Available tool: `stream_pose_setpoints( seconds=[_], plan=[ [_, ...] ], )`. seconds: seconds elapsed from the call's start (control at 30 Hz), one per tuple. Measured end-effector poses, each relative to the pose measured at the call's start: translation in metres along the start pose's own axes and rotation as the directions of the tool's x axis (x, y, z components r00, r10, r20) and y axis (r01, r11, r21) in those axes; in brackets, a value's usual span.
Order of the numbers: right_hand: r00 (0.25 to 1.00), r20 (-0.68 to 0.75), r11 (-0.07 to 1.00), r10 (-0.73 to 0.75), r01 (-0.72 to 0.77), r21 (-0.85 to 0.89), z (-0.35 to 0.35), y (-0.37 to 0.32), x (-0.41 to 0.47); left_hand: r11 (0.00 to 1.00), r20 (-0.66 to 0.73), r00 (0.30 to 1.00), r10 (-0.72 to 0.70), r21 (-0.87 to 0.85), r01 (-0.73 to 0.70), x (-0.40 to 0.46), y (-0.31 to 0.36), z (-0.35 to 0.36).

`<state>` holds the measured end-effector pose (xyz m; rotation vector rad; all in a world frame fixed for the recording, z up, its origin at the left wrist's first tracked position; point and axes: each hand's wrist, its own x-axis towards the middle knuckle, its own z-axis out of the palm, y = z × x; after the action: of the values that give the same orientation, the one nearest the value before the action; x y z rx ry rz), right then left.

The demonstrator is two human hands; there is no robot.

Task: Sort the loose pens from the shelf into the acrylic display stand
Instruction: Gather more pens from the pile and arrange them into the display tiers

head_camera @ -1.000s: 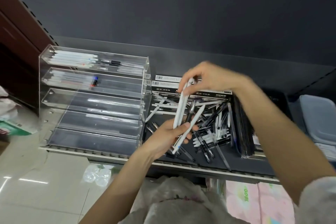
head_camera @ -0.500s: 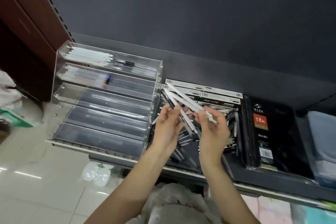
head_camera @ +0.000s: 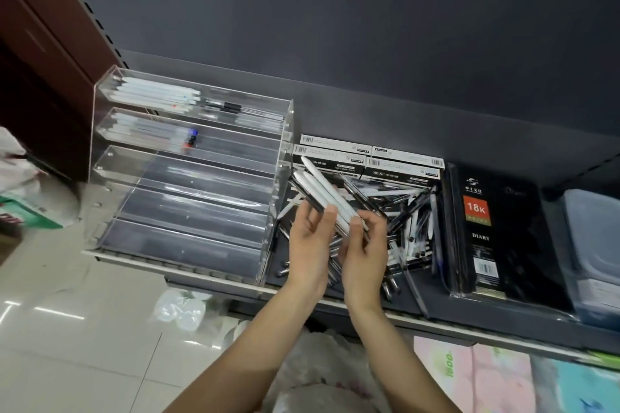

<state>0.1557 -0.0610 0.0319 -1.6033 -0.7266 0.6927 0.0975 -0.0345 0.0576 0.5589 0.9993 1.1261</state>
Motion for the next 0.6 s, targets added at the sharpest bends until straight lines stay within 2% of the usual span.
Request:
stream_pose_setpoints(
  seconds=[0.1,0.23,0.4,0.6],
  plan=[
    [0.996,0.087,1.0,-0.013,0.014,-0.016,-0.009,0.005,-0.004,0.985,0.037,0.999,-0.006,0.173,-0.001,-0.008,0.011,-0.013],
    [0.951,0.306,0.994,-0.044,0.073,-0.083,-0.008,0.004,-0.012,0.988,-0.1,0.994,-0.039,0.145,0.053,-0.013,0.031,-0.041],
    [0.833,0.551,0.988,-0.049,0.12,-0.093,0.015,-0.019,-0.024,0.989,-0.218,0.975,-0.037,0.133,0.067,-0.025,0.055,-0.088],
    [0.74,0.671,0.968,-0.029,0.189,-0.166,0.06,-0.034,-0.036,0.972,-0.258,0.966,-0.007,0.225,0.067,-0.027,0.087,-0.138]
  ],
)
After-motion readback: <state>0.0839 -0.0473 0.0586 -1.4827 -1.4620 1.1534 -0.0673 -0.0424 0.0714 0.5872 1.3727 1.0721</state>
